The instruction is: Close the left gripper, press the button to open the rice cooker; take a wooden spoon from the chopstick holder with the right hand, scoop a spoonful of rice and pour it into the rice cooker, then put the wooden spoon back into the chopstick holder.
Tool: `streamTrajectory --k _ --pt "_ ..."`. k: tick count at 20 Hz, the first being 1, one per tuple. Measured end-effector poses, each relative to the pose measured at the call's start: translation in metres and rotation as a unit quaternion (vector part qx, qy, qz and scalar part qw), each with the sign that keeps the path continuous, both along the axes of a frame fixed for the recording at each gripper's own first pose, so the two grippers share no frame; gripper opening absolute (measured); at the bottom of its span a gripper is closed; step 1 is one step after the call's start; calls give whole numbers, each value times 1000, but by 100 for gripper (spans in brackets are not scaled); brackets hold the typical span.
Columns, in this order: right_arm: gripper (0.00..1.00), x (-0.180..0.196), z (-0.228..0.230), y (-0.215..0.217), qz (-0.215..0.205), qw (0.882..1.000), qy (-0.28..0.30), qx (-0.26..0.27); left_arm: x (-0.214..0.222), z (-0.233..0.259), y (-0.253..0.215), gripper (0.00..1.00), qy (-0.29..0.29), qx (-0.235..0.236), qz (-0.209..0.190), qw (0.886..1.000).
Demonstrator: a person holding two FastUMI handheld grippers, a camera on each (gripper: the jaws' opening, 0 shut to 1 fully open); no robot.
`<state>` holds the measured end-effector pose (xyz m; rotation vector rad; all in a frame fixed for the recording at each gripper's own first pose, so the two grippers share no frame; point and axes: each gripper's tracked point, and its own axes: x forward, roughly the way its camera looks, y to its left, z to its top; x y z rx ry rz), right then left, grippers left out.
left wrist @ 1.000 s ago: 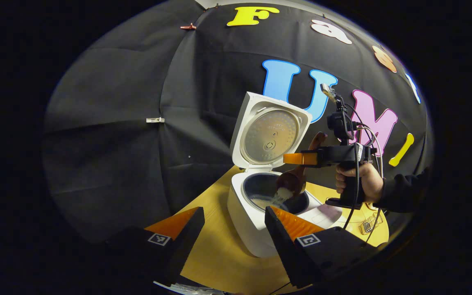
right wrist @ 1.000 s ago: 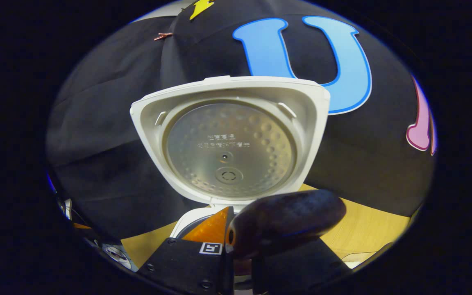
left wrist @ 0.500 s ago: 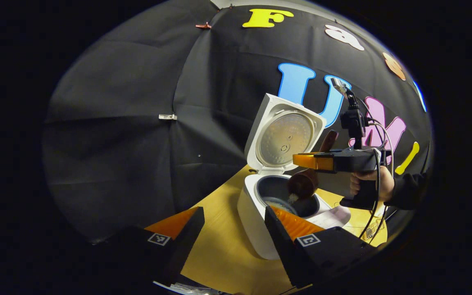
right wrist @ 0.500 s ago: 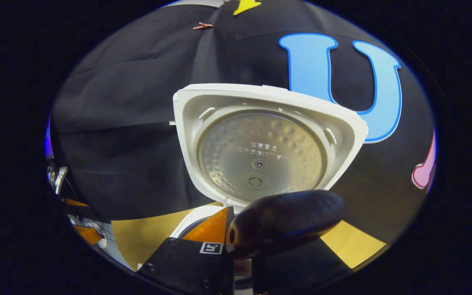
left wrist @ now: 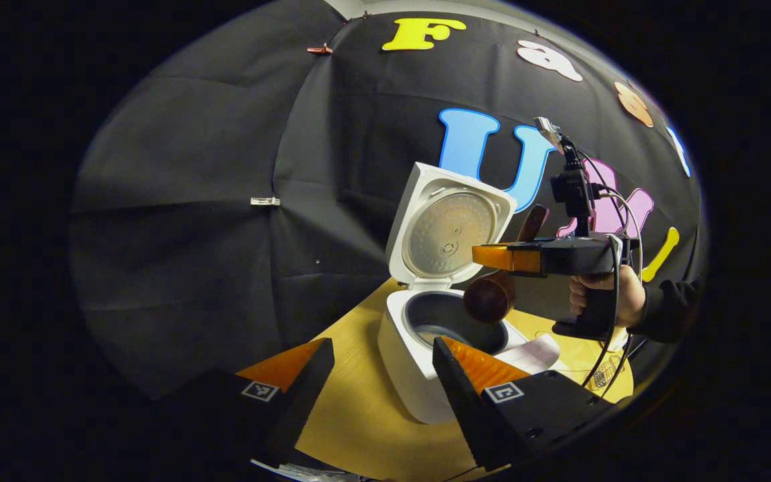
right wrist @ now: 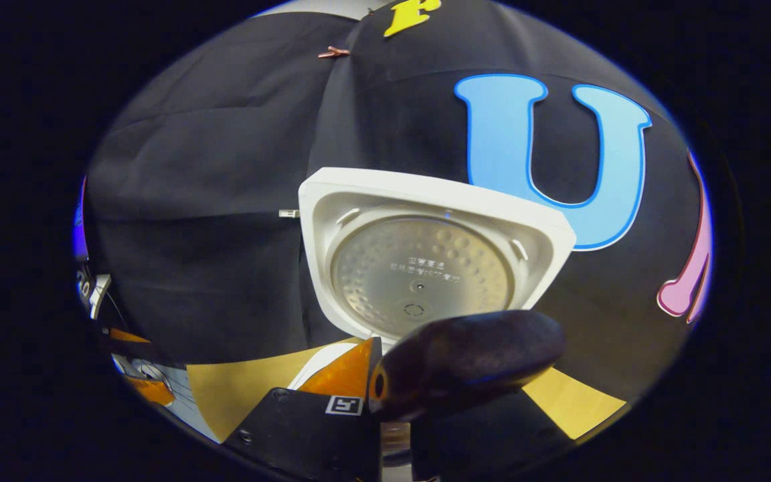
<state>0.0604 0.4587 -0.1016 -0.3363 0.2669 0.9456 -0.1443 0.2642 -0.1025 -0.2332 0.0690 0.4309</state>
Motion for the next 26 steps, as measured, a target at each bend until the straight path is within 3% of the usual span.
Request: streamTrajectory --k 4,11,17,20,26 --pt "10 15 37 -45 -60 998 0 36 10 17 -14 96 -9 14 -22 1000" --pt "9 46 111 -162 -178 980 -30 87 69 65 -65 96 -40 63 -123 990" --pt "9 71 126 -301 -299 948 -46 96 105 72 -119 96 -41 66 -192 978" --pt "9 76 123 -369 -352 929 -43 101 112 72 -128 96 -34 72 -200 977" --pt "10 79 107 -464 -421 898 -14 129 127 64 -149 95 -15 53 -204 977"
